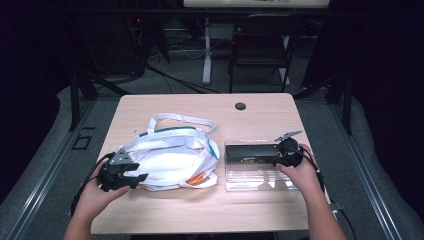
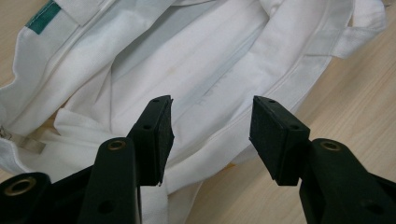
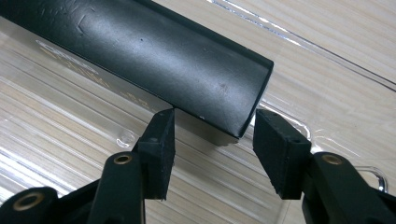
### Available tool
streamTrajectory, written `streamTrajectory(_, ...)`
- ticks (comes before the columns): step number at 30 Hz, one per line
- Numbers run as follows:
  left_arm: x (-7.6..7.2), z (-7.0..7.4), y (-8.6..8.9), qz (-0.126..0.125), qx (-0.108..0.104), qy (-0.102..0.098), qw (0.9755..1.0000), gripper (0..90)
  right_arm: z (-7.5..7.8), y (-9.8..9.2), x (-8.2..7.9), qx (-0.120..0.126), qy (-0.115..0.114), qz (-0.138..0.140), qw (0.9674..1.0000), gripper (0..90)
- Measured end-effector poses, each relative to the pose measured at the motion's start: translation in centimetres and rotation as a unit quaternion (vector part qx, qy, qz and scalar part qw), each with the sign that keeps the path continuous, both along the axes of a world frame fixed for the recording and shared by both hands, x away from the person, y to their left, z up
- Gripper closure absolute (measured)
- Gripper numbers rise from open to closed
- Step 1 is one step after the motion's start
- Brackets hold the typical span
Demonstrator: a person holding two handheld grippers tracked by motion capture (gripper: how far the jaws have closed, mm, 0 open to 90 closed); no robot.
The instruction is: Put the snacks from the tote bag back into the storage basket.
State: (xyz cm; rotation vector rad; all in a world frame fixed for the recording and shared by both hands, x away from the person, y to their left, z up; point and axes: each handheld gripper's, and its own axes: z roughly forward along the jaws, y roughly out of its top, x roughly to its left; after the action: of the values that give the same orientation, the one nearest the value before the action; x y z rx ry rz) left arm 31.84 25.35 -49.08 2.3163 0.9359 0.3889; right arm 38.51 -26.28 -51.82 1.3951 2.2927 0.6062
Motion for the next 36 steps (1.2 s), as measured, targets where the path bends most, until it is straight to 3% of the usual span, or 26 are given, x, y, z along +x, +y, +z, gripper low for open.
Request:
streamTrajectory(14, 0.0, 0.0, 0.1, 0.000, -0.001, -0.002, 1.0000, 48.9, 0.2, -0.2, -0.1, 0.009, 0.005, -0.003, 0.9999, 48.3)
streamTrajectory(23, 0.4, 0.1, -0.3, -0.005, -0.002, -0.003, 1.0000, 48.7, 1.1, -0.4, -0.9, 0.013, 0.001, -0.001, 0.9999, 49.1)
streamTrajectory(36, 0.9, 0.3, -1.0, -0.015, -0.003, -0.004, 0.9999, 48.7, 2.9, -0.1, -2.7, 0.029, 0.006, 0.013, 0.9995, 59.3)
